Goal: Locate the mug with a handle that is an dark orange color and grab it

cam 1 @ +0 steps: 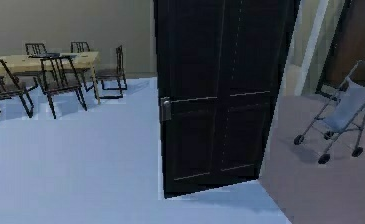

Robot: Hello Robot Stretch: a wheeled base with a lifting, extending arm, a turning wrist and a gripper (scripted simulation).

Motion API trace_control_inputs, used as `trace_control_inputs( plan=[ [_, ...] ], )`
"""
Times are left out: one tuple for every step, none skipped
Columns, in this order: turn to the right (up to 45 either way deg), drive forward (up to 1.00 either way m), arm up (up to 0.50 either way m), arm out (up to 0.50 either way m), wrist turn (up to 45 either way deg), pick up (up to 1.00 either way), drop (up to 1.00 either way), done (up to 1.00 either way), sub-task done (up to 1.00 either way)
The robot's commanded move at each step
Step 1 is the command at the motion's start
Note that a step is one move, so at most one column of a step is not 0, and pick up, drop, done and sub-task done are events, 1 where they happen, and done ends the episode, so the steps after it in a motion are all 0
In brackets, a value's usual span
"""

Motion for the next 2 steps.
trace_control_inputs(
  plan=[
    [45.0,0.0,0.0,0.0,0.0,0.0,0.0,0.0,0.0],
    [15.0,0.0,0.0,0.0,0.0,0.0,0.0,0.0,0.0]
  ],
)
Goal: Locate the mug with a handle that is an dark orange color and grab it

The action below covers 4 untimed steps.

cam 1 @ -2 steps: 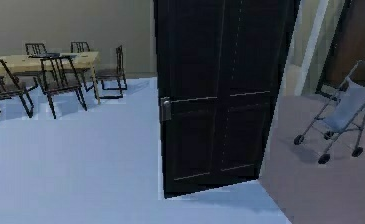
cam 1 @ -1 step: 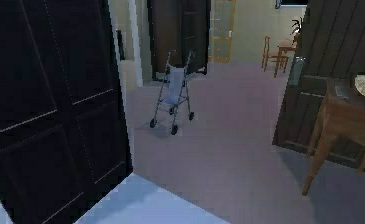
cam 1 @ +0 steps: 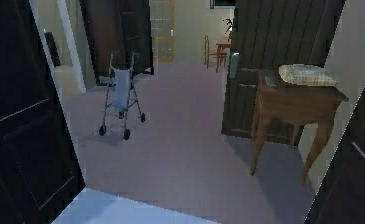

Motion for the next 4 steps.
trace_control_inputs(
  plan=[
    [0.0,1.0,0.0,0.0,0.0,0.0,0.0,0.0,0.0],
    [0.0,1.0,0.0,0.0,0.0,0.0,0.0,0.0,0.0],
    [0.0,0.8,0.0,0.0,0.0,0.0,0.0,0.0,0.0],
    [-3.0,0.0,0.0,0.0,0.0,0.0,0.0,0.0,0.0]
  ],
)
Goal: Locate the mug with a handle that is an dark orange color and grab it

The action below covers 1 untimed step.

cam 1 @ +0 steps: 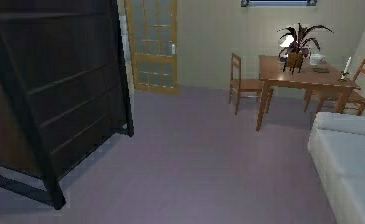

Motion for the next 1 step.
trace_control_inputs(
  plan=[
    [0.0,1.0,0.0,0.0,0.0,0.0,0.0,0.0,0.0]
  ],
)
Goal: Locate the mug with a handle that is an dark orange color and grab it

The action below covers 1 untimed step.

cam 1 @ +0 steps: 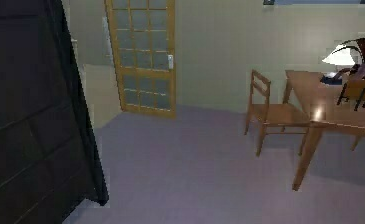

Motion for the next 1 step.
trace_control_inputs(
  plan=[
    [0.0,1.0,0.0,0.0,0.0,0.0,0.0,0.0,0.0]
  ],
)
